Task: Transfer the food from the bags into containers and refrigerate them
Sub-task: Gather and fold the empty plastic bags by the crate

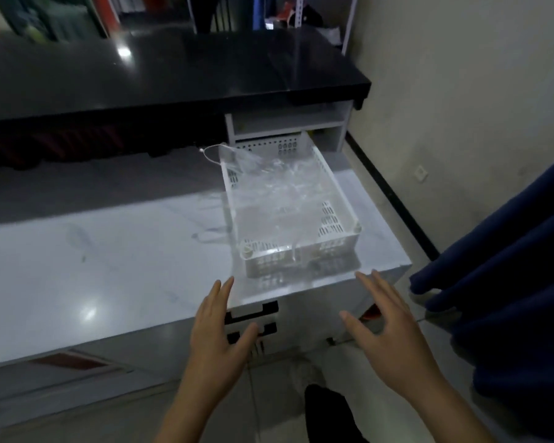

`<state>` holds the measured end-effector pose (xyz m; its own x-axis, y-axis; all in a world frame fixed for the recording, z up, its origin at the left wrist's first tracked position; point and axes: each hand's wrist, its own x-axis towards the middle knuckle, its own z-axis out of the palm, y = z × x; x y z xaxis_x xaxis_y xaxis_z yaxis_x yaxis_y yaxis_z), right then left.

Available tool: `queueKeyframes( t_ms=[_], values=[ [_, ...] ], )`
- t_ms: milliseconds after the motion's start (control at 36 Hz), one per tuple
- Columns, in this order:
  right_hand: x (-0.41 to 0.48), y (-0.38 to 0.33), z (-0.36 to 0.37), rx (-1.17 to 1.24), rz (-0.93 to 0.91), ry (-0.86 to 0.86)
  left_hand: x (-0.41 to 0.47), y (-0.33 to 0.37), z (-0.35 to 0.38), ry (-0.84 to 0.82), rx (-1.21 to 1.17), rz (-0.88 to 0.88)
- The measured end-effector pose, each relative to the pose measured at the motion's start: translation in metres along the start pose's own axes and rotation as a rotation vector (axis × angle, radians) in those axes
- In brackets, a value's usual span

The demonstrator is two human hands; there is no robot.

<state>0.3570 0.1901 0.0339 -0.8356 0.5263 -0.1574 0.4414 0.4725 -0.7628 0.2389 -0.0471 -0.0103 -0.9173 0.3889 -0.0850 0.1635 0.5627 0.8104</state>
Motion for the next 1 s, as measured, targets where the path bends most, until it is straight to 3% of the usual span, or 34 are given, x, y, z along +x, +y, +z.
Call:
queueKeyframes(
  t_ms=[167,222,389,472,556,806,1000],
  values=[
    [0.093,-0.017,-0.017,0.064,-0.078,-0.037,0.063,0.030,-0.023,0.325,-0.061,0.016],
    [0.124,-0.022,-0.021,0.043,-0.120,-0.066,0.089,0.044,-0.034,0.365,-0.018,0.043],
    [0.226,-0.030,-0.012,-0.353,-0.321,-0.198,0.185,0.071,-0.031,0.178,0.353,0.132],
    [0.266,-0.030,0.005,-0.537,-0.400,-0.255,0.229,0.065,-0.009,0.043,0.630,0.094],
    [0.291,-0.030,0.018,-0.632,-0.431,-0.274,0.252,0.052,0.004,0.004,0.755,0.110],
    [0.304,-0.074,0.036,-0.292,-0.645,-0.066,0.237,0.069,-0.063,0.414,0.580,0.280],
    [0.268,-0.150,0.085,-0.120,-0.886,-0.133,0.135,0.054,-0.128,0.626,0.522,0.110]
  ],
)
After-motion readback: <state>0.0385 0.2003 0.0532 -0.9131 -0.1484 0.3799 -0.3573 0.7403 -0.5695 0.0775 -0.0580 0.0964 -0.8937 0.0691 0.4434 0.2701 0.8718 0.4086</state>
